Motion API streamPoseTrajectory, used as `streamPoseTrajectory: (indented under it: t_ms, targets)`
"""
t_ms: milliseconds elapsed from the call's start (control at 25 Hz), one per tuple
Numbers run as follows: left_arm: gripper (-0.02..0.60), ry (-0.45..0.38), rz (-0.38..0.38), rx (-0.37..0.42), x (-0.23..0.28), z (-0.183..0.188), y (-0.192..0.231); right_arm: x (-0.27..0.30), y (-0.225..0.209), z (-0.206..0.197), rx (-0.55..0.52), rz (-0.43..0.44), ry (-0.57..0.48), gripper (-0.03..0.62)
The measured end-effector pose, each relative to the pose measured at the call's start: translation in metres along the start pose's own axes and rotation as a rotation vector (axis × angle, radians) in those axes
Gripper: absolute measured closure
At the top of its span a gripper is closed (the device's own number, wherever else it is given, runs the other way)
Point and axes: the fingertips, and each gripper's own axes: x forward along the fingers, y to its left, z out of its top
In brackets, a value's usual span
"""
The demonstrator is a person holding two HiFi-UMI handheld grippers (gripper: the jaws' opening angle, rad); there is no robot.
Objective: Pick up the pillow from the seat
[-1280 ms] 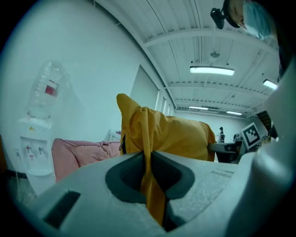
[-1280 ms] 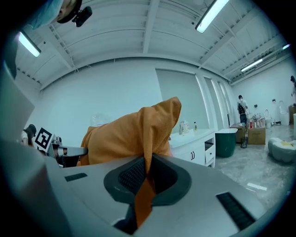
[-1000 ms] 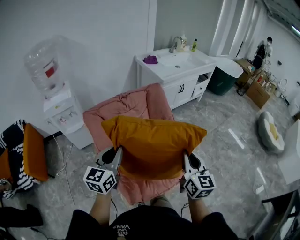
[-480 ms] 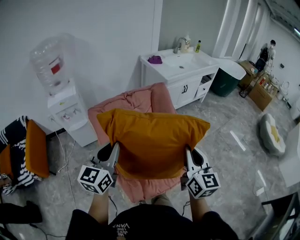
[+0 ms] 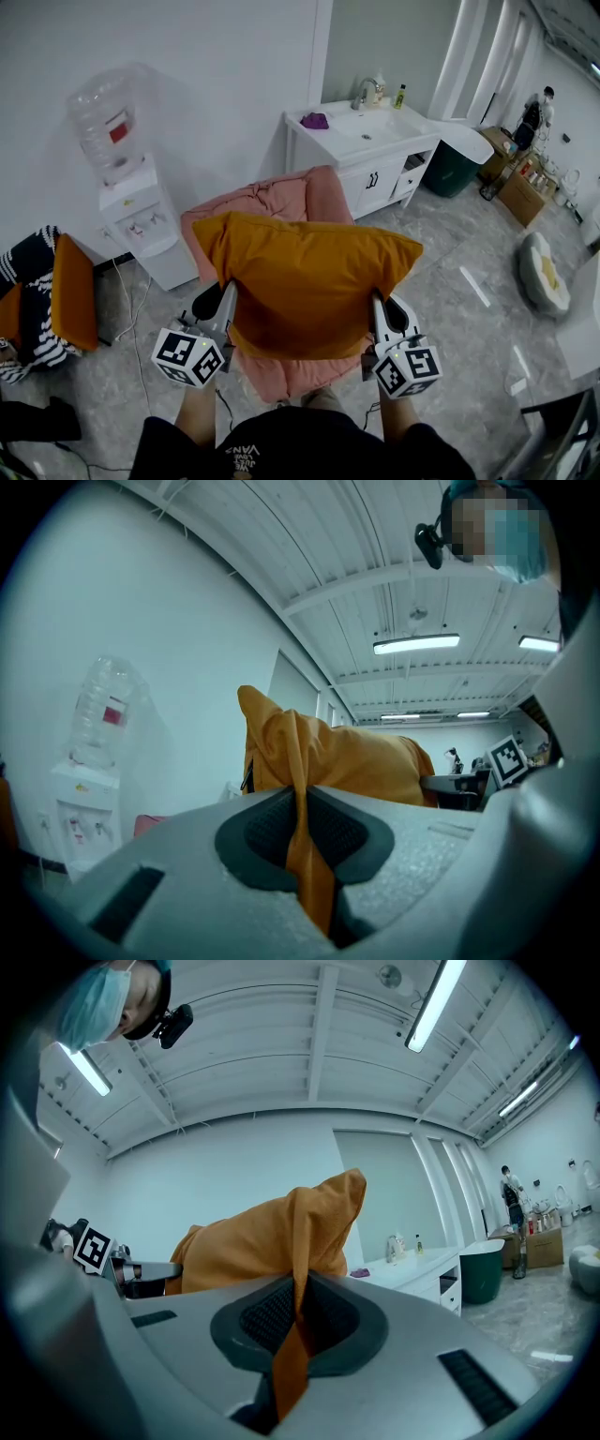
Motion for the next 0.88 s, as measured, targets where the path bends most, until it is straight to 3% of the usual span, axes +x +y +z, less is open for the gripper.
streamPoseTrajectory:
  t_ms: [880]
  targets:
    - [0.545, -0.011, -0.006, -0.027, -0.012, -0.001, -0.001, -0.011, 0.011, 0.002, -0.024, -0.01, 0.004, 0.574]
